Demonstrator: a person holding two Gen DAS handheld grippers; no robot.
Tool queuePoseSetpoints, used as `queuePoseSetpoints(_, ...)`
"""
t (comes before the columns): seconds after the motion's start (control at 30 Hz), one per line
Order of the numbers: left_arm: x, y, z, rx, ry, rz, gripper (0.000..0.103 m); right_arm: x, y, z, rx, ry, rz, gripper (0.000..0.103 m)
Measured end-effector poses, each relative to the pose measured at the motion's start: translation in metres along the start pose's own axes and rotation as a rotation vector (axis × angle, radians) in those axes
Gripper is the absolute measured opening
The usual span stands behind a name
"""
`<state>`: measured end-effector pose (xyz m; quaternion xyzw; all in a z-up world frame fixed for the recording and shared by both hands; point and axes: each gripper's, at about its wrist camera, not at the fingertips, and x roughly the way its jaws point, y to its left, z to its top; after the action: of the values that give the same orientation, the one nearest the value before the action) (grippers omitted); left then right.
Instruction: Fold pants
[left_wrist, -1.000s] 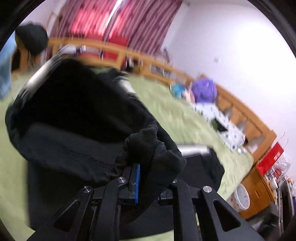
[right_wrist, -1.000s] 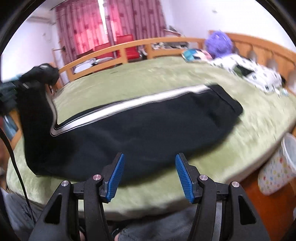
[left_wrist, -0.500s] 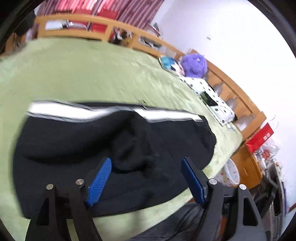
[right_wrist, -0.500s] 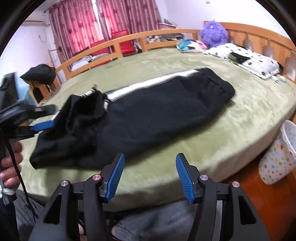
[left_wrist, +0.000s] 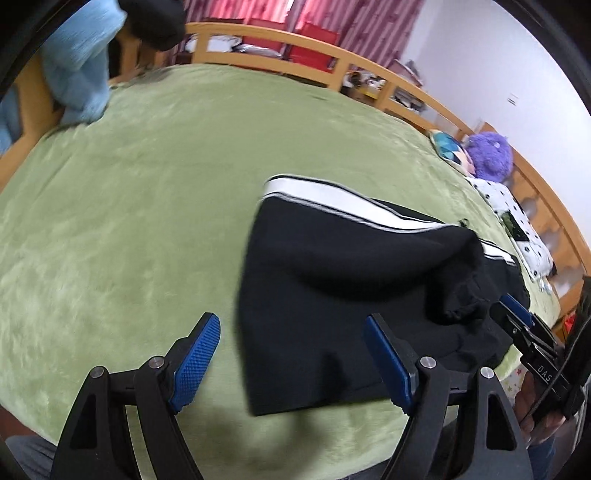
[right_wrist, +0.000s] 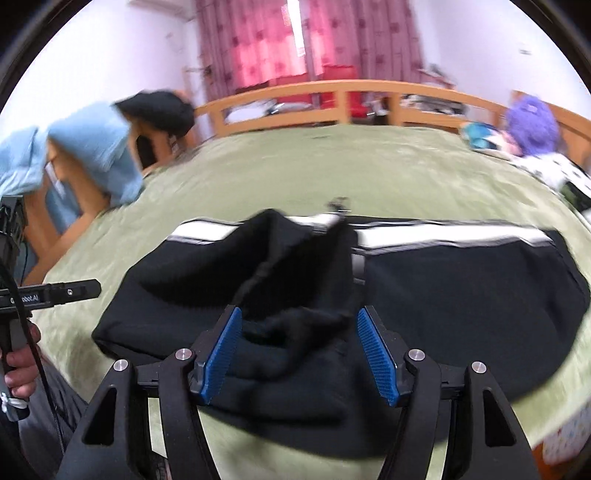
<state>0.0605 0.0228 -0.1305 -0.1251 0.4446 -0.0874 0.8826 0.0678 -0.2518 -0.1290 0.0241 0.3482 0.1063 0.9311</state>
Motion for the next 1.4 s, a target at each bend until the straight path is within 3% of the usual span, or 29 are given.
queuePoseSetpoints(0.1,0.011,0.009,-0.001,-0.029,0.008,-0.043,0.079,0.027,0.011,0.011,-0.044,0.034,-0.010,0.064)
queuePoseSetpoints(0.2,0.027,0.010,-0.002,-0.012,0.029,-0.091,0.079,0.052,0.004,0.026,0.020,0.069,0.023,0.064)
queuePoseSetpoints(0.27,0.039,0.016,-0.003,-0.006,0.060,-0.091,0.079,0.063,-0.002,0.038,0.054,0.076,0.038,0.055)
queuePoseSetpoints(0.3,0.048,0.018,-0.005,-0.003,0.089,-0.093,0.077,0.069,-0.004,0.044,0.055,0.089,0.018,0.022)
queuePoseSetpoints(0.33,0.055,0.019,-0.006,-0.005,0.119,-0.093,0.077,0.075,-0.007,0.052,0.050,0.103,-0.004,0.007)
queuePoseSetpoints(0.4,0.065,0.024,-0.011,-0.013,0.155,-0.109,0.077,0.077,-0.015,0.068,0.052,0.059,-0.019,0.005)
queuePoseSetpoints(0.47,0.066,0.026,-0.015,-0.009,0.148,-0.137,0.078,0.074,-0.026,0.088,0.083,0.011,0.026,0.005)
queuePoseSetpoints(0.57,0.064,0.029,-0.013,-0.032,0.154,-0.188,0.080,0.082,-0.041,0.115,0.134,0.009,0.058,0.005)
queuePoseSetpoints(0.63,0.066,0.033,-0.012,-0.066,0.177,-0.215,0.079,0.103,-0.041,0.112,0.117,0.084,0.002,0.006)
queuePoseSetpoints(0.67,0.066,0.034,-0.011,-0.065,0.183,-0.211,0.079,0.121,-0.040,0.104,0.099,0.178,-0.024,0.007)
queuePoseSetpoints(0.73,0.065,0.032,-0.013,-0.036,0.183,-0.196,0.079,0.145,-0.044,0.085,0.099,0.326,-0.040,0.018)
queuePoseSetpoints(0.77,0.065,0.029,-0.014,-0.022,0.183,-0.187,0.079,0.145,-0.047,0.078,0.109,0.345,-0.023,0.018)
queuePoseSetpoints(0.8,0.064,0.027,-0.015,-0.009,0.185,-0.178,0.079,0.136,-0.052,0.074,0.126,0.329,-0.007,0.018)
queuePoseSetpoints(0.87,0.062,0.024,-0.017,0.001,0.186,-0.173,0.079,0.111,-0.059,0.072,0.163,0.268,0.011,0.035)
queuePoseSetpoints(0.93,0.060,0.024,-0.017,-0.012,0.187,-0.185,0.079,0.078,-0.065,0.067,0.193,0.175,0.037,0.065)
queuePoseSetpoints(1.1,0.055,0.028,-0.020,-0.041,0.175,-0.206,0.079,0.041,-0.050,0.038,0.134,0.143,0.101,0.066)
queuePoseSetpoints(1.2,0.056,0.021,-0.020,-0.033,0.182,-0.204,0.079,0.042,-0.024,0.028,-0.012,0.140,0.083,0.066)
queuePoseSetpoints(1.27,0.056,0.015,-0.021,-0.022,0.181,-0.188,0.079,0.059,-0.004,0.025,-0.119,0.174,0.059,0.061)
queuePoseSetpoints(1.3,0.056,0.014,-0.020,-0.021,0.182,-0.181,0.079,0.073,0.004,0.020,-0.172,0.222,0.024,0.050)
queuePoseSetpoints(1.33,0.057,0.012,-0.020,-0.021,0.184,-0.171,0.079,0.079,0.009,0.018,-0.214,0.244,-0.017,0.021)
queuePoseSetpoints(1.4,0.056,0.009,-0.019,-0.016,0.177,-0.158,0.079,0.078,0.020,0.014,-0.278,0.266,-0.010,0.012)
